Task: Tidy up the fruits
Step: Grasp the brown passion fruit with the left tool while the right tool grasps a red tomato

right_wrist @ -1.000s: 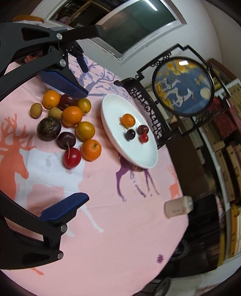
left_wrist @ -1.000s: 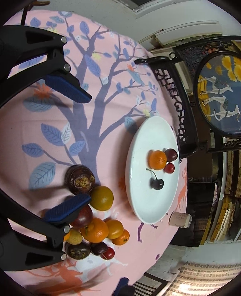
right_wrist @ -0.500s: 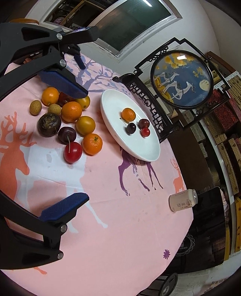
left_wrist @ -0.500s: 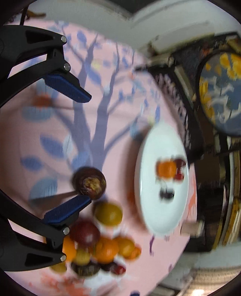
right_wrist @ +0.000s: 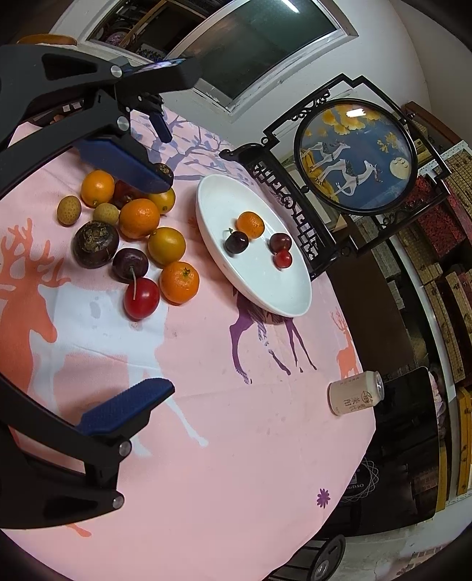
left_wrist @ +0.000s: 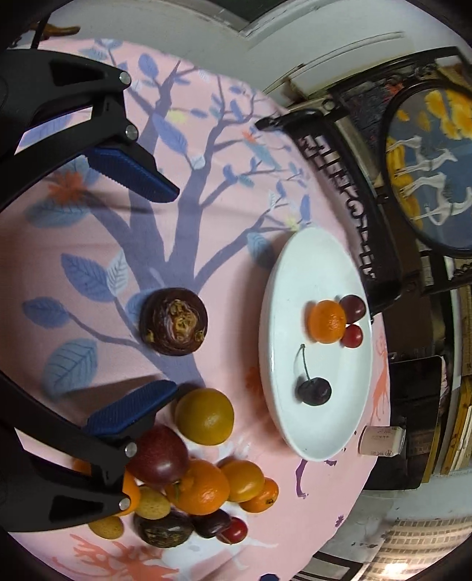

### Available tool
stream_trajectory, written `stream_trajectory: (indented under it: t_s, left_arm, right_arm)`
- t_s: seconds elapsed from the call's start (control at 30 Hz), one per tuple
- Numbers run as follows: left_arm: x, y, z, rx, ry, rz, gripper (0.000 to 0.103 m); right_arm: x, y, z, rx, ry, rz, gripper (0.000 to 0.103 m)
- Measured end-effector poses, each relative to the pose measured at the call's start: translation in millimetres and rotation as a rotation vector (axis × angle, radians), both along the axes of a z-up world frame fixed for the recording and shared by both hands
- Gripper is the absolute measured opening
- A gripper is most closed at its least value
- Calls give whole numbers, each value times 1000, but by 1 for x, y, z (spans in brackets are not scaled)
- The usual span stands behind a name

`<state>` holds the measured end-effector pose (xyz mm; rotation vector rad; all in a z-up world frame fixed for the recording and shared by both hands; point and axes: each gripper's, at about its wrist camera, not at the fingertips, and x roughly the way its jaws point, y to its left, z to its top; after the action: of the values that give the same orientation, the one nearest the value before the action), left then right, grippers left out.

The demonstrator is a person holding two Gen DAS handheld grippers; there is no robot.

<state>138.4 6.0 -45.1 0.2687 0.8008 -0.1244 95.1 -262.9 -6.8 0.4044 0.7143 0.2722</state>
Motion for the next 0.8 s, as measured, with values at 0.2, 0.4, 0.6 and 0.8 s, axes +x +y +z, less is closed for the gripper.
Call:
stream_trajectory:
  t_s: [0.2, 0.4, 0.6, 0.8]
  left_arm:
    - [11, 3, -6, -105, 75, -41, 40]
    - [4, 0, -6, -86, 62, -38, 40]
    - [4, 2, -6, -95, 65, -32, 42]
    - [4, 1, -6, -76, 62, -27, 45]
  right_arm:
    - [3, 4, -3, -24, 19, 14, 102]
    - [13, 10, -21, -65, 116, 33, 79]
    - [19, 10, -32, -85, 164, 30, 56]
    - [30, 6, -39, -17, 189, 32, 45]
